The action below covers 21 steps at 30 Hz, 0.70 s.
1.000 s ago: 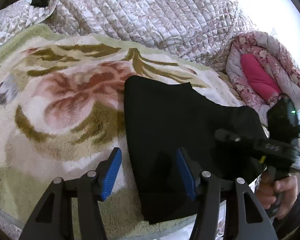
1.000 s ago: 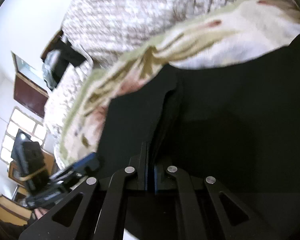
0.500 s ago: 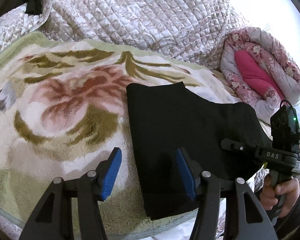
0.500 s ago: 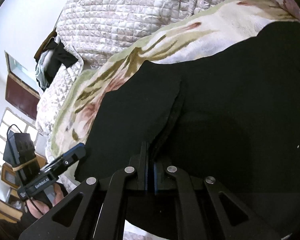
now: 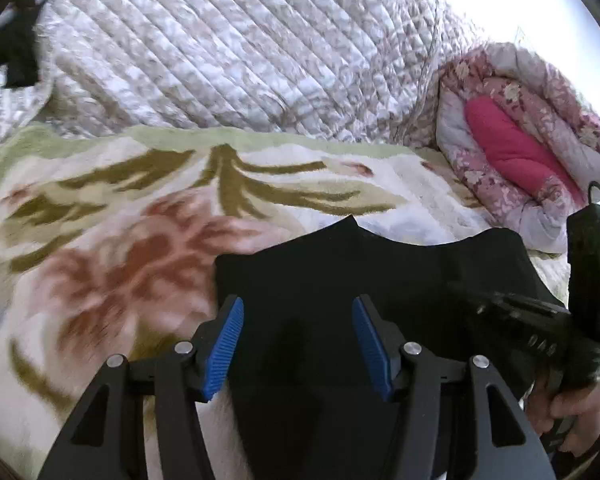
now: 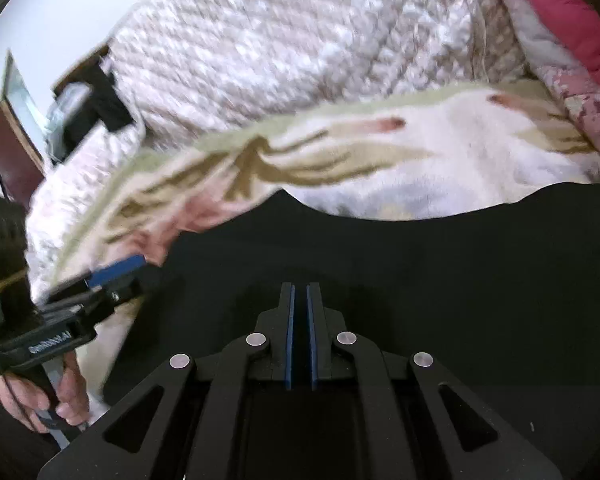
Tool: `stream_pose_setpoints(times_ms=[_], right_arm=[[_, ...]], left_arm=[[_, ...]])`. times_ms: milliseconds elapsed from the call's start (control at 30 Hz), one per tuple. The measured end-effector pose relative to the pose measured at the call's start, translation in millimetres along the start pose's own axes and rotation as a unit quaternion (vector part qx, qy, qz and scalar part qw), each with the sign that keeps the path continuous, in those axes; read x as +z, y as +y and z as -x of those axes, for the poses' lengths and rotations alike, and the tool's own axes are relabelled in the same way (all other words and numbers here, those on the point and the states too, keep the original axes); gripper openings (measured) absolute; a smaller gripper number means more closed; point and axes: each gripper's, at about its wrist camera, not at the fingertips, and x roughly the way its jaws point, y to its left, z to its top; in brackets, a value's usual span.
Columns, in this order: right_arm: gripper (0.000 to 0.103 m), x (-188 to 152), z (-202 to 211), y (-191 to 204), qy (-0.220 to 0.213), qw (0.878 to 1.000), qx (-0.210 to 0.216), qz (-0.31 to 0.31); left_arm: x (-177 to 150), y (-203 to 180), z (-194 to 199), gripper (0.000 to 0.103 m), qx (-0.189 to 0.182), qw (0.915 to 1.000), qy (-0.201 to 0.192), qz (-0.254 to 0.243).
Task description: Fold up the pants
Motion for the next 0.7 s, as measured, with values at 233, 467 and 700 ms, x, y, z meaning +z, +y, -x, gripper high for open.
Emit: stream_pose_setpoints(times_ms=[233,467,700], right_arm=[[0.004,-1,-7,-24,0.0,0.999,-0.03,-0.033],[0.01,-23,30,-3,-0.037,0.999,-0.007,0.007],[0.016,-74,34,28,-0.03,0.993,-0.027,0.107]], left_arm=[[-8,6,-26,0.058,0.007,0.9999,0.015,0.001],[-24,0,0,0.058,0.0,0.9999,0.011,0.007],[-67,-29,28,0.058,0.01,0.9996,0.006,-0.027]])
